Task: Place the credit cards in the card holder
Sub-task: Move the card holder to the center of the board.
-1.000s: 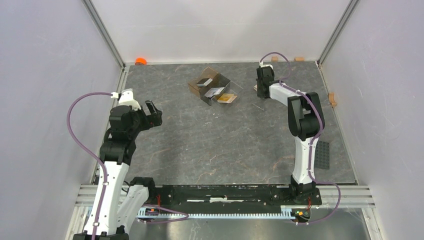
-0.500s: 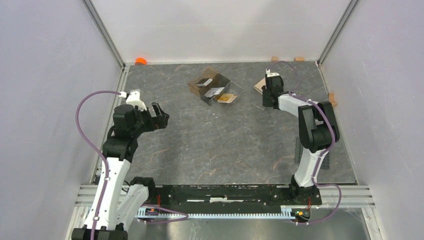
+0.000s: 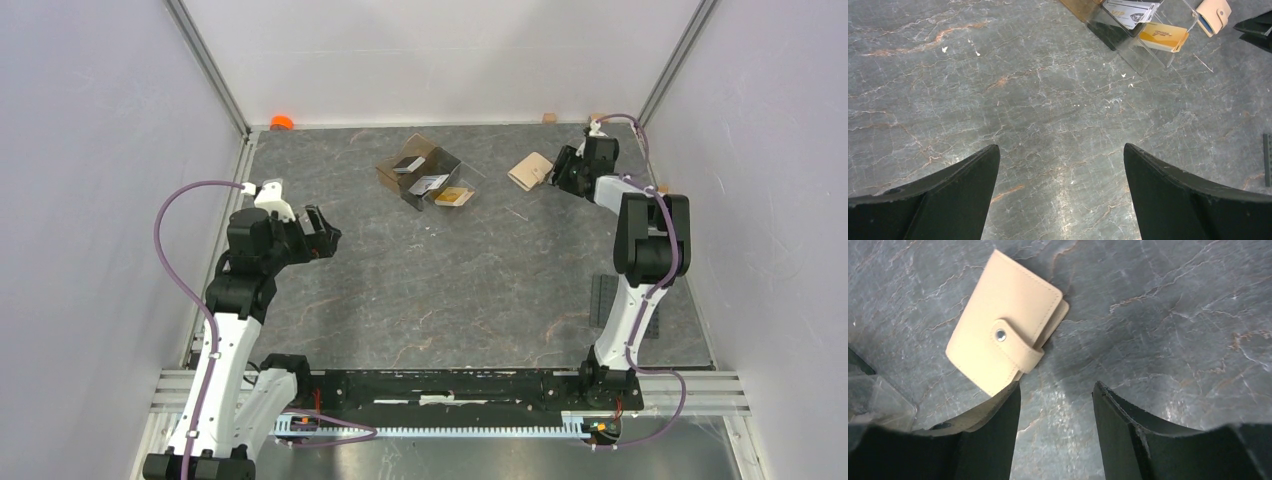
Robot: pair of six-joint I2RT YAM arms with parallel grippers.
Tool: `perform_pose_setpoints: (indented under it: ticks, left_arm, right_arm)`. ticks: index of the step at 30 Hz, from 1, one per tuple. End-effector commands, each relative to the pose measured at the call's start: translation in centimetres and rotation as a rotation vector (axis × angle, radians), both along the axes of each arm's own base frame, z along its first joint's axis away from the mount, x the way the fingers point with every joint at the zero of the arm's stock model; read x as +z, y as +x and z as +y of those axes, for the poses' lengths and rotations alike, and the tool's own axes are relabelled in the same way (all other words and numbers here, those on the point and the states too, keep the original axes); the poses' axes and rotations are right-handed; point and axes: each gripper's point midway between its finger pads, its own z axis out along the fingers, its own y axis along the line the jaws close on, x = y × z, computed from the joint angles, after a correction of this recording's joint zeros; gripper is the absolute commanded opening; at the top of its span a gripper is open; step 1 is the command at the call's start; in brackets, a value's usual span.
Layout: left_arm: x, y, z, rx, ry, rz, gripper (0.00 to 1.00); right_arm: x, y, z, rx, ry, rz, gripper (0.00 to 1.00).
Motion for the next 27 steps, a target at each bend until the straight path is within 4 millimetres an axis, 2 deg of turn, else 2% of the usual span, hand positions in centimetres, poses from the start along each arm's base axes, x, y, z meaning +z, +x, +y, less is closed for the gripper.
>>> perform_pose_setpoints:
  ticks: [1, 7, 15, 22, 24, 27]
  left_arm:
    - [1.0, 0.5, -0.6, -0.048, 0.012, -0.051, 1.0]
    - [0.9, 0.5, -0.6, -0.05, 0.011, -0.048, 1.0]
    - [0.9, 0.6, -0.6, -0.051, 0.009, -0.046, 1.0]
    - [0.8, 0.6, -0.7, -0.051, 0.008, -0.043, 1.0]
    - [0.8, 0.6, -0.7, -0.051, 0.007, -0.041, 1.0]
    - [0.8, 0.6, -0.7, -0.051, 0.006, -0.042, 1.0]
  right_arm:
    - [1.5, 3.1, 0.9, 0.03, 0.183, -0.09, 0.6]
    - [0.9, 4.9, 0.9, 0.015, 0.311, -0.116, 0.58]
    - [-1.5, 6.0, 1.6, -0.052, 0.458, -0.091, 0.6]
    - [-3.3, 6.1, 1.2, -0.112, 0.453, -0.057, 0.55]
    - [-3.9, 6.1, 1.3, -0.113, 0.442, -0.037, 0.5]
    - [-4.5, 6.1, 1.9, -0.088, 0.382, 0.005, 0.48]
